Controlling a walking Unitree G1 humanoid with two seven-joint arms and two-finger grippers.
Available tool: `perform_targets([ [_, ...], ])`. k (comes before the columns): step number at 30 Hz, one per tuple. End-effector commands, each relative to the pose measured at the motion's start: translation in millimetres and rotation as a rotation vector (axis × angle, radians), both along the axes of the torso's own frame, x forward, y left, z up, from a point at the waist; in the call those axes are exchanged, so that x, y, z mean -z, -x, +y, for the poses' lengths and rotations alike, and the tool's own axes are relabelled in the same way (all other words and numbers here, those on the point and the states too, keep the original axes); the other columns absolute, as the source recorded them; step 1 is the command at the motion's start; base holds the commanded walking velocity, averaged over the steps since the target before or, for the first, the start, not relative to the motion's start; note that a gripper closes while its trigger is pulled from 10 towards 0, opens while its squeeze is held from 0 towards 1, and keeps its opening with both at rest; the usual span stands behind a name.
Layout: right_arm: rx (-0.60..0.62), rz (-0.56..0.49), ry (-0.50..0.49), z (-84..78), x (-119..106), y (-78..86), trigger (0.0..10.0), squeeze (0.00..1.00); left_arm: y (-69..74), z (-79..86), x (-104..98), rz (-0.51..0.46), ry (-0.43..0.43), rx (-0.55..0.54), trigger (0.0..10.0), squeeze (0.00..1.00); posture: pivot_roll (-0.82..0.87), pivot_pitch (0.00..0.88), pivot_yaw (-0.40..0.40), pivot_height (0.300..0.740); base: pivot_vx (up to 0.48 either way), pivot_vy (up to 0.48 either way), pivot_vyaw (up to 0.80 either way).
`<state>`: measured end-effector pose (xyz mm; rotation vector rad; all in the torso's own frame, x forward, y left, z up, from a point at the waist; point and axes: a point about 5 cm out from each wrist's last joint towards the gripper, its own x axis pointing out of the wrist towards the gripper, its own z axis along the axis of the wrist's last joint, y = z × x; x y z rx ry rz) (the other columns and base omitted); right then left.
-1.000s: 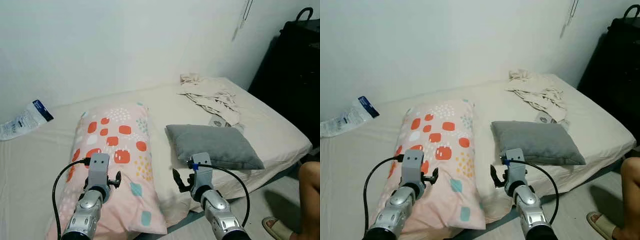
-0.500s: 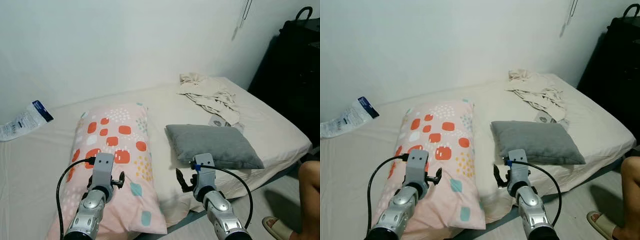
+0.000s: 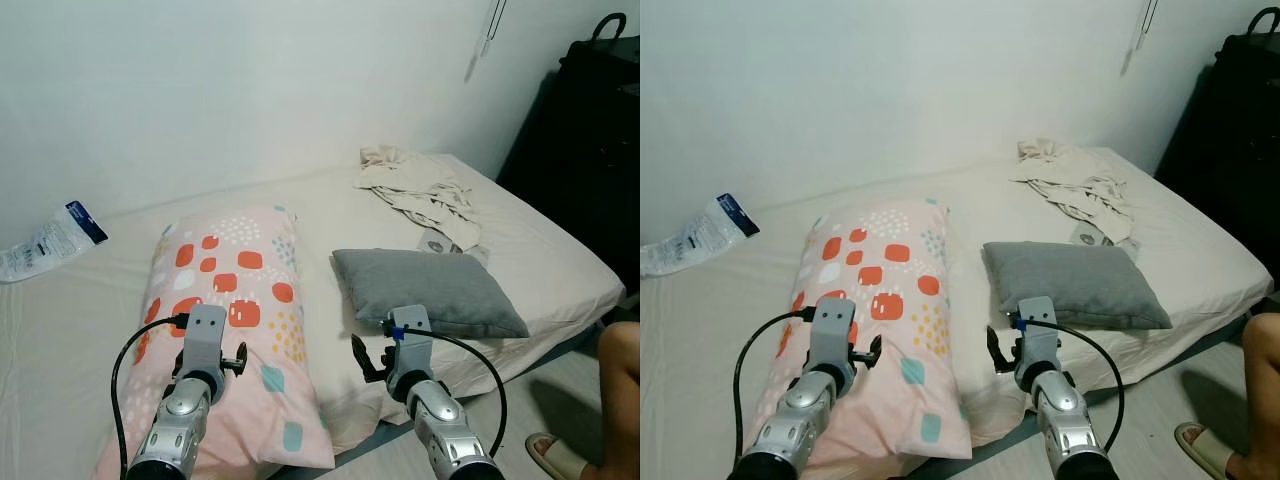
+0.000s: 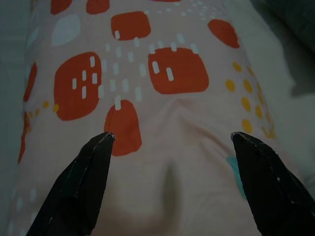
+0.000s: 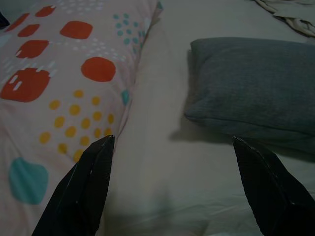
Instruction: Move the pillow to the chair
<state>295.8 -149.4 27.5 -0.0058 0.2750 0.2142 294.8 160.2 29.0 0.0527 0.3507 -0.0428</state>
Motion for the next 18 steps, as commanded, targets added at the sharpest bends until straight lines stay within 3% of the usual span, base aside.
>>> perform_targets([
  [1,0.013,0.007,-0.019,-2.9,1.6,1.9,10.0,0.26,1.1,-0.1,3.1,0.019,0.008,0.01,10.0,1.0,0.0,0.06,-0.035,0.74,0.0,0.0,0.0],
  [2,0.013,0.007,-0.019,-2.9,1.6,1.9,10.0,0.26,1.1,-0.1,3.1,0.019,0.008,0.01,10.0,1.0,0.0,0.06,-0.035,0.74,0.0,0.0,0.0],
  [3,0.0,0.002,-0.035,-1.7,1.0,2.5,10.0,1.0,1.1,-2.3,1.3,0.005,0.03,0.023,10.0,1.0,0.0,0.06,-0.034,0.74,0.0,0.0,0.0],
  [12,0.009,0.009,-0.001,-1.7,1.6,2.0,10.0,1.0,1.4,-0.8,1.9,0.014,0.0,0.018,10.0,1.0,0.0,0.063,-0.032,0.74,0.0,0.0,0.0],
  [13,-0.002,0.013,-0.021,-0.1,1.6,2.0,10.0,0.17,1.0,1.2,2.9,0.021,-0.014,0.006,10.0,1.0,0.0,0.063,-0.032,0.74,0.0,0.0,0.0],
  [14,-0.006,0.013,-0.024,0.3,1.4,2.0,10.0,0.0,0.9,1.5,2.9,0.021,-0.011,0.004,10.0,0.7,0.0,0.064,-0.033,0.74,0.0,0.0,0.0],
  [15,-0.006,0.013,-0.024,0.3,1.4,2.0,10.0,0.0,0.9,1.5,2.9,0.021,-0.011,0.004,10.0,0.7,0.0,0.064,-0.033,0.74,0.0,0.0,0.0],
  [16,-0.007,0.012,-0.024,0.5,1.3,2.0,10.0,0.0,0.8,1.8,2.8,0.021,-0.008,0.003,10.0,0.15,0.0,0.064,-0.033,0.74,0.0,0.0,0.0],
  [17,-0.005,0.011,-0.019,0.2,1.3,1.8,10.0,0.0,0.9,2.1,2.6,0.019,-0.007,0.003,10.0,0.0,0.0,0.064,-0.033,0.74,0.0,0.0,0.0],
  [18,-0.004,0.011,-0.016,0.2,1.4,1.7,10.0,0.0,1.1,2.5,2.5,0.018,-0.006,0.001,10.0,0.0,0.0,0.063,-0.034,0.74,0.0,0.0,0.0],
])
